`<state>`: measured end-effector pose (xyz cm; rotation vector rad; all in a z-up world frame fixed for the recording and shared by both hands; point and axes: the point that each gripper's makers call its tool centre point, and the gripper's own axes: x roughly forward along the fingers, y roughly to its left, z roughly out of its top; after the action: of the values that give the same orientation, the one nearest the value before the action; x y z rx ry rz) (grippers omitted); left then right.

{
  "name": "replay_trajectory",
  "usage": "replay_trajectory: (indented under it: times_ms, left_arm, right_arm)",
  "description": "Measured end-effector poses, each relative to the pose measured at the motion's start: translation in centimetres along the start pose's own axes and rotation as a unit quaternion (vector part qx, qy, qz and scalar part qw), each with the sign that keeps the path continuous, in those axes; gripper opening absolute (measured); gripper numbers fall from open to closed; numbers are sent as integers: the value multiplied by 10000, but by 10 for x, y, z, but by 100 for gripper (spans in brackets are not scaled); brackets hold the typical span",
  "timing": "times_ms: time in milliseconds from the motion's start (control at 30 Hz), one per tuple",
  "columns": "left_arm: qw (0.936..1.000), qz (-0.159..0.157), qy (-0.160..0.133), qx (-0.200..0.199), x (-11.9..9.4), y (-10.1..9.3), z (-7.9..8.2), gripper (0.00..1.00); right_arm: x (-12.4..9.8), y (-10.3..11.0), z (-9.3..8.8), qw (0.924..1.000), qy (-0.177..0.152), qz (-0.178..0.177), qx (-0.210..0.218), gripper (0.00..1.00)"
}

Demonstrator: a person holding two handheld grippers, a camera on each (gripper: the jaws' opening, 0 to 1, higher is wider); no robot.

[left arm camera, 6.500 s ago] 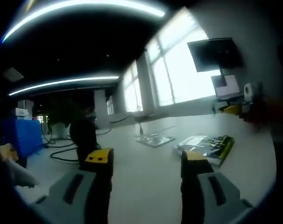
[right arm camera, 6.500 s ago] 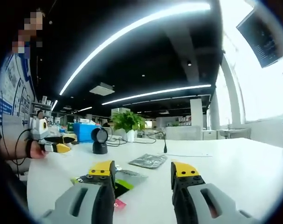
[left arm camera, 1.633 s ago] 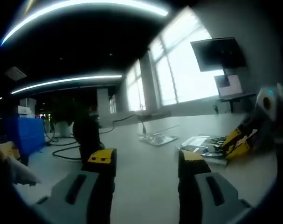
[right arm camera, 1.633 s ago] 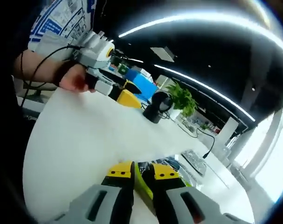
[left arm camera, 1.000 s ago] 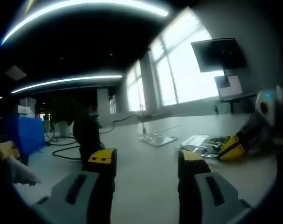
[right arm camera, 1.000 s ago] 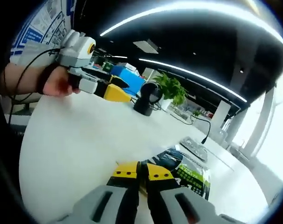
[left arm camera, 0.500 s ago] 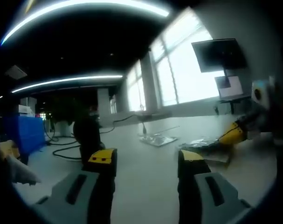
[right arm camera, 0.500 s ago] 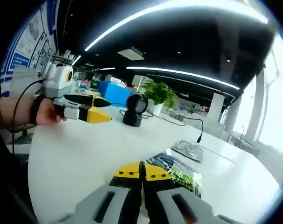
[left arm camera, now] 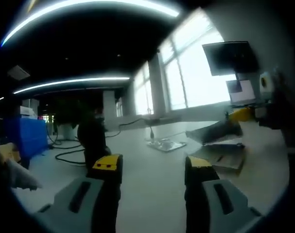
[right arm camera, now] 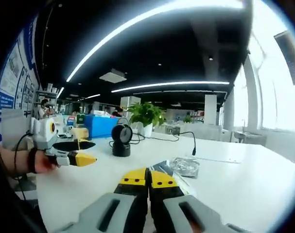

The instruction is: Clip sheet goods on table flip sheet goods clip sheet goods scan sheet goods put sheet goods back to table

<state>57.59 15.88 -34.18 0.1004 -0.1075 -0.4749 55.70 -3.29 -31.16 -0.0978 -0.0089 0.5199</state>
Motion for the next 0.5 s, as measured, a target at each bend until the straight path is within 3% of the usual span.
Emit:
replay_trajectory:
  times_ms: [500]
  left_arm:
    - [9998,-132,59,-132,2,-1,-3,45]
  right_arm:
    - [-1,-46,27,9948,-360,-731,605,0]
